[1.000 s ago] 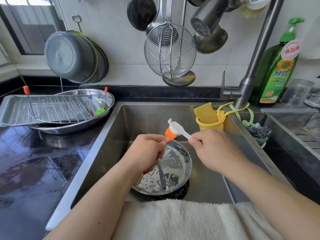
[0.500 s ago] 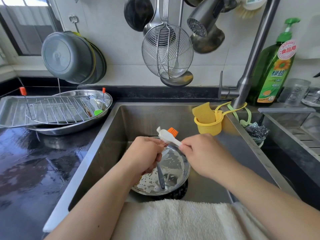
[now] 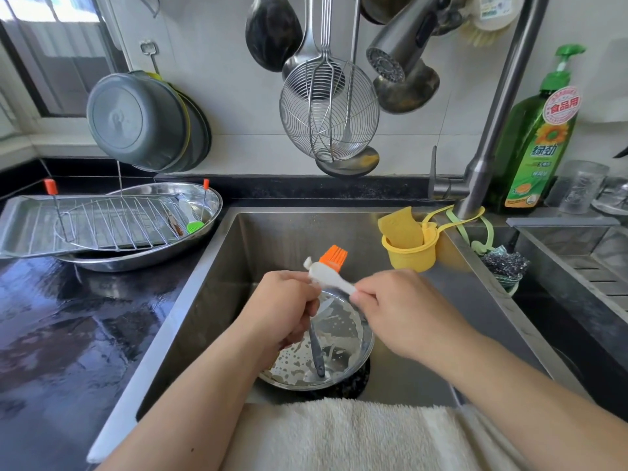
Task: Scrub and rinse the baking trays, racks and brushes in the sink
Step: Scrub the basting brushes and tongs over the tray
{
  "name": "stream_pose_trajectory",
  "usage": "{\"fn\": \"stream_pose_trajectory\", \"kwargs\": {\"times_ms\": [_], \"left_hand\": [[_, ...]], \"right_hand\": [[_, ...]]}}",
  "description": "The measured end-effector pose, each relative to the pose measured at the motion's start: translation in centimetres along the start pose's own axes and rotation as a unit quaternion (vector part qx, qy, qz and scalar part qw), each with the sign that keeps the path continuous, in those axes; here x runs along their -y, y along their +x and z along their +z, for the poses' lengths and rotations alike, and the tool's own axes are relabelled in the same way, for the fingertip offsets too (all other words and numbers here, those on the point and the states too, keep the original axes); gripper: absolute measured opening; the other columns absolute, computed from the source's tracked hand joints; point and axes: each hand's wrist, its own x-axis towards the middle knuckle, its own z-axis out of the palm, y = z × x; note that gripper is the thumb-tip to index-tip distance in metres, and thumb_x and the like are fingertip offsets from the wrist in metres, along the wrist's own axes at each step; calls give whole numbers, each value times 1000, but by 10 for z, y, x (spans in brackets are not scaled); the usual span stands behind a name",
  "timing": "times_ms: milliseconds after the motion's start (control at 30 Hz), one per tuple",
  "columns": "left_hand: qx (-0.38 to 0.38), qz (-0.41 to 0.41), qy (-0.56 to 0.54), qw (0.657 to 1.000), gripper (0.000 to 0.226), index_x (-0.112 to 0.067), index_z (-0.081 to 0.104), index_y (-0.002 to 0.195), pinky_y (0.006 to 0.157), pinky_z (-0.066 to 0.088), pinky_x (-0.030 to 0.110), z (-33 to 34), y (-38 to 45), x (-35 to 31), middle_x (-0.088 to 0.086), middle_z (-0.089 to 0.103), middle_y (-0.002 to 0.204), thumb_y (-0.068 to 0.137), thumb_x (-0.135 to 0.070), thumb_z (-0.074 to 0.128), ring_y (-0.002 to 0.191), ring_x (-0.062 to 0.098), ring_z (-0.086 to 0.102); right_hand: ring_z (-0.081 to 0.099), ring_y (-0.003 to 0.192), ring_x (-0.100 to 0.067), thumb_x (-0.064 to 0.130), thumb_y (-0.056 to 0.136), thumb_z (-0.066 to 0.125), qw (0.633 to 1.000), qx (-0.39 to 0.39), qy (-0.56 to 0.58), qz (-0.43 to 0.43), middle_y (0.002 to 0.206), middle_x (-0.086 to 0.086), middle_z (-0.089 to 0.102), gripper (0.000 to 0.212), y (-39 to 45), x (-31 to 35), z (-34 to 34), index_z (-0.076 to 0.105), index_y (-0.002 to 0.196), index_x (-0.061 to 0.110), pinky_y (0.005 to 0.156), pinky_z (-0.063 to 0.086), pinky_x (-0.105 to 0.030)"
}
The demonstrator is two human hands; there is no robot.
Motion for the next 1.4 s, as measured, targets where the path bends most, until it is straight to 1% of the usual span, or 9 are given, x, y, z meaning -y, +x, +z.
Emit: {"fn": "stream_pose_trajectory", "kwargs": {"times_ms": [367, 567, 667, 767, 900, 1000, 1133, 1300, 1400], "left_hand": [[76, 1, -112, 991, 34, -4, 72, 92, 48, 13, 26, 2, -2, -5, 13, 51, 78, 84, 12, 43, 46, 14, 31], [140, -15, -208, 968, 45, 11, 66, 110, 41, 30, 21, 0, 0, -6, 10, 62, 87, 81, 20, 33, 50, 11, 41], [177, -36, -269, 946, 63, 6, 67, 129, 51, 45, 22, -4, 3, -3, 13, 61, 110, 74, 22, 39, 65, 14, 53], [179, -28, -308, 934, 64, 7, 67, 127, 78, 61, 33, -6, 3, -3, 19, 61, 117, 70, 22, 43, 95, 22, 64], [181, -21, -344, 921, 61, 8, 69, 124, 112, 49, 45, -6, 1, -6, 19, 67, 130, 76, 25, 35, 129, 29, 63], [170, -21, -345, 923, 65, 3, 67, 129, 114, 45, 43, -3, -2, -10, 19, 69, 133, 83, 26, 27, 129, 28, 64], [167, -20, -380, 910, 65, 7, 66, 130, 112, 48, 46, -4, -1, -9, 22, 64, 139, 73, 23, 39, 134, 31, 60], [176, -34, -375, 910, 69, 2, 69, 130, 115, 45, 44, -3, 0, -10, 17, 64, 140, 79, 25, 30, 132, 28, 61], [193, -13, -378, 905, 71, 2, 66, 134, 113, 47, 44, -3, -2, -11, 19, 63, 142, 69, 19, 42, 134, 29, 60]], "right_hand": [[44, 60, -22, 34, 102, 50, 999, -35, 24, 25, 62, 0, 46, 46, 8, -13, -7, 43, 59, 19, 52, 33, -36], [50, 65, -27, 37, 99, 53, 998, -20, 51, -29, 61, -3, 49, 39, 3, -13, 2, 48, 62, 27, 57, 43, -44], [48, 63, -29, 34, 100, 54, 996, -61, 69, 16, 58, -2, 46, 41, 13, -30, -4, 48, 62, 17, 55, 39, -41], [47, 63, -24, 33, 99, 55, 994, -36, 81, -60, 59, 0, 45, 42, 5, -17, 1, 46, 58, 27, 59, 40, -46], [51, 68, -23, 36, 100, 54, 996, -45, 70, -42, 63, 0, 50, 40, 6, -15, 4, 46, 62, 27, 61, 43, -45], [50, 65, -25, 36, 101, 53, 993, -86, 78, 14, 61, 1, 49, 42, 9, -23, -4, 46, 62, 24, 60, 43, -42], [50, 67, -22, 37, 101, 53, 996, -18, 61, -65, 65, 0, 49, 43, -6, 0, 3, 41, 60, 27, 61, 42, -46], [51, 63, -24, 36, 102, 53, 992, -103, 60, 45, 63, 1, 52, 38, 10, -28, -11, 52, 68, 20, 56, 43, -40], [51, 65, -23, 36, 101, 54, 995, -63, 77, -29, 63, 2, 50, 39, 0, -14, -4, 48, 63, 26, 60, 42, -43]]}}
